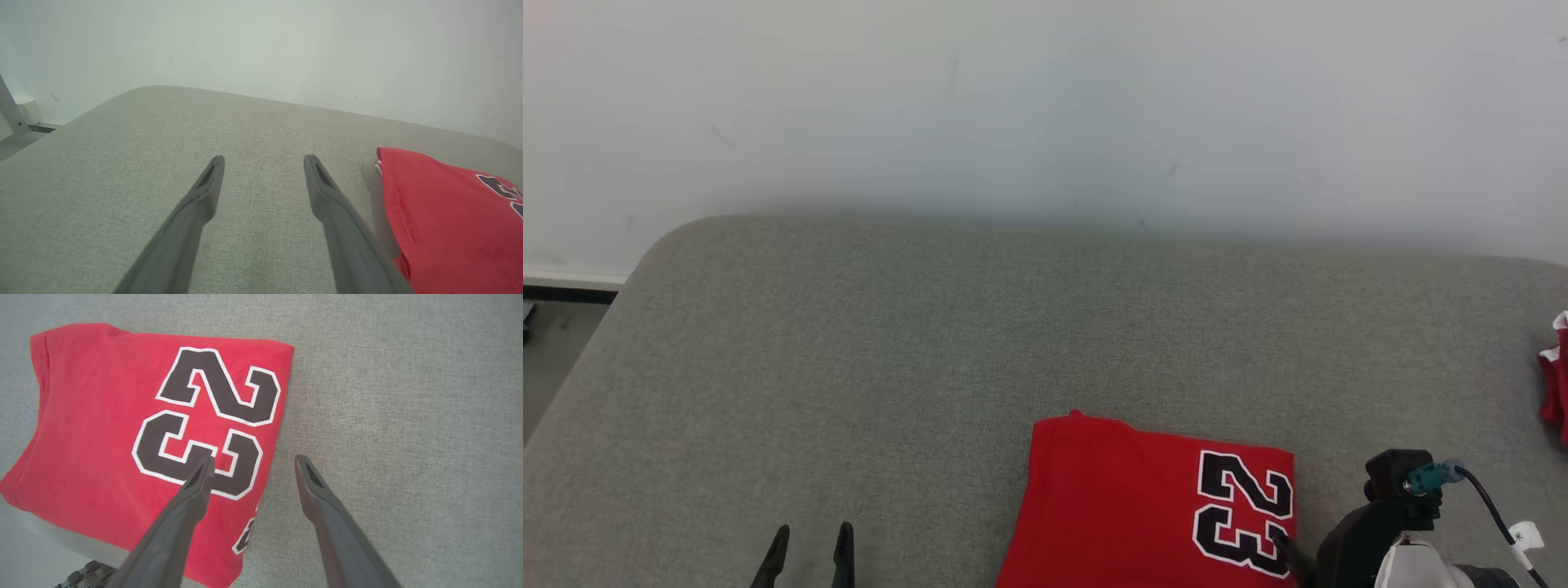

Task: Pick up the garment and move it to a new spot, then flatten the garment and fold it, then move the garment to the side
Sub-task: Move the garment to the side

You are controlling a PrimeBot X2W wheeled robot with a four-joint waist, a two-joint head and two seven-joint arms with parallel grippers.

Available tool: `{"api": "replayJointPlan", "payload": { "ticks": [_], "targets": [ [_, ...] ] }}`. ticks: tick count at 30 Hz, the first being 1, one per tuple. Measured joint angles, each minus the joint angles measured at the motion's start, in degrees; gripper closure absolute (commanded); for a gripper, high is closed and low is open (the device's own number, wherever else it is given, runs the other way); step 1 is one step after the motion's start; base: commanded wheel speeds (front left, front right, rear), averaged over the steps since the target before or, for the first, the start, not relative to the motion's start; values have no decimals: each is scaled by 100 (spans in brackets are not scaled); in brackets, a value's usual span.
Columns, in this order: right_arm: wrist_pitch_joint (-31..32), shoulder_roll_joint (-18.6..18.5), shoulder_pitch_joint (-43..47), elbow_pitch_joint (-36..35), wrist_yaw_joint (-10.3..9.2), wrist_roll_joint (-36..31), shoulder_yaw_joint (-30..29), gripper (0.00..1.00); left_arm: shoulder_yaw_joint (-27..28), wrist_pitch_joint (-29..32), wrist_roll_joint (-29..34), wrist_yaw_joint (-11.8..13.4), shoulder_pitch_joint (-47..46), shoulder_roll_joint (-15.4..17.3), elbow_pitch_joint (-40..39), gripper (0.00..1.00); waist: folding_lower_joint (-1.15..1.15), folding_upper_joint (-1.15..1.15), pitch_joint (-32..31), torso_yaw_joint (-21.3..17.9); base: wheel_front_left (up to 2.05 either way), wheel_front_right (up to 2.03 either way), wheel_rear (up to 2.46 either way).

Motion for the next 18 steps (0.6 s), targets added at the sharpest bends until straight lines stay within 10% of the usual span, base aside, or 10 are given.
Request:
{"api": "replayJointPlan", "payload": {
  "ticks": [15,16,17,18],
  "targets": [
    [-146,-24,-377,990,-1,-253,-22,0,-124,0,-35,0,-218,114,-246,0,0,0,600,479,0,0,0],
    [-149,-32,-394,1007,-2,-229,32,12,-119,0,-34,0,-217,114,-246,0,0,0,633,494,0,0,0],
    [-168,-38,-403,1011,-2,-229,89,66,-110,0,-34,0,-216,115,-248,0,0,-1,660,502,0,0,0],
    [-203,-47,-404,1000,-2,-255,167,85,-98,1,-35,0,-216,116,-253,0,0,-1,682,501,0,0,0]
  ]
}}
